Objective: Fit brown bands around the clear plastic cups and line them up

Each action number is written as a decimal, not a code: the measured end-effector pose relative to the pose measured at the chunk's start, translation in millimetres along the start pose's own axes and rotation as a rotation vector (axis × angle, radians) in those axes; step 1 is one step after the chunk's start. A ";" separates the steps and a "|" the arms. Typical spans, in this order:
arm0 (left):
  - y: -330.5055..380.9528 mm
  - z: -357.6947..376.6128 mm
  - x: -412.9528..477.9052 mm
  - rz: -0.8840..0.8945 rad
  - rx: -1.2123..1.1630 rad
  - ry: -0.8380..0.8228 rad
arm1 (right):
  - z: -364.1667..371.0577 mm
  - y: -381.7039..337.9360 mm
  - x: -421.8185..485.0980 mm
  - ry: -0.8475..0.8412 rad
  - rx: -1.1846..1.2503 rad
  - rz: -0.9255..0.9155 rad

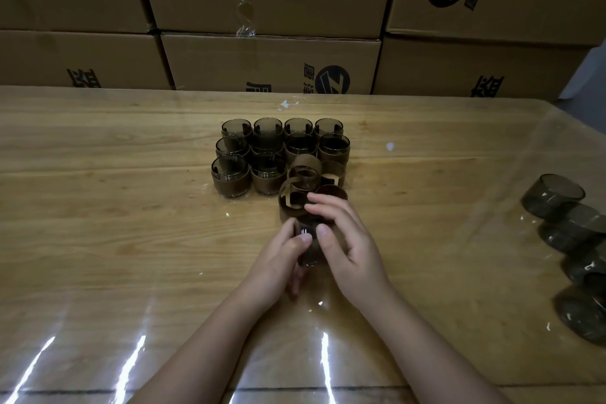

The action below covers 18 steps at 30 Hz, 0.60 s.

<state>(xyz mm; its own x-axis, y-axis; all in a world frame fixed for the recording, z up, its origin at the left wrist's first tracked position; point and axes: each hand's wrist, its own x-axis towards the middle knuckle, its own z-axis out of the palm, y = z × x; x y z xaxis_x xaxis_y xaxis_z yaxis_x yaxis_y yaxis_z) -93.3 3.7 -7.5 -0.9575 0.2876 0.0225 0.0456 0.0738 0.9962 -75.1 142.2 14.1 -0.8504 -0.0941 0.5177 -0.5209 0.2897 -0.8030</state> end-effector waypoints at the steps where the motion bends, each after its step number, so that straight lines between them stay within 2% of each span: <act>1: 0.0 0.1 -0.3 0.005 0.011 0.001 | -0.2 -1.0 0.3 -0.006 0.029 0.030; 7: 1.1 -0.3 -3.3 0.084 -0.071 -0.006 | 0.4 -4.7 1.0 -0.062 0.302 0.275; 11: -1.0 -1.6 -2.8 0.089 -0.142 0.021 | 4.6 -1.4 2.6 -0.101 0.381 0.399; 18: 1.6 -2.6 1.2 0.088 -0.256 0.209 | 6.4 2.7 0.2 -0.132 0.380 0.385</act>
<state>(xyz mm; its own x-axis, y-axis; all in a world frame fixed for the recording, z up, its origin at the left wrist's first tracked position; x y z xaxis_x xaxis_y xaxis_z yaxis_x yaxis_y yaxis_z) -95.1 1.8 -5.6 -0.9919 0.0784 0.1000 0.0834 -0.1923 0.9778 -77.2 136.9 10.1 -0.9740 -0.1748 0.1438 -0.1398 -0.0352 -0.9896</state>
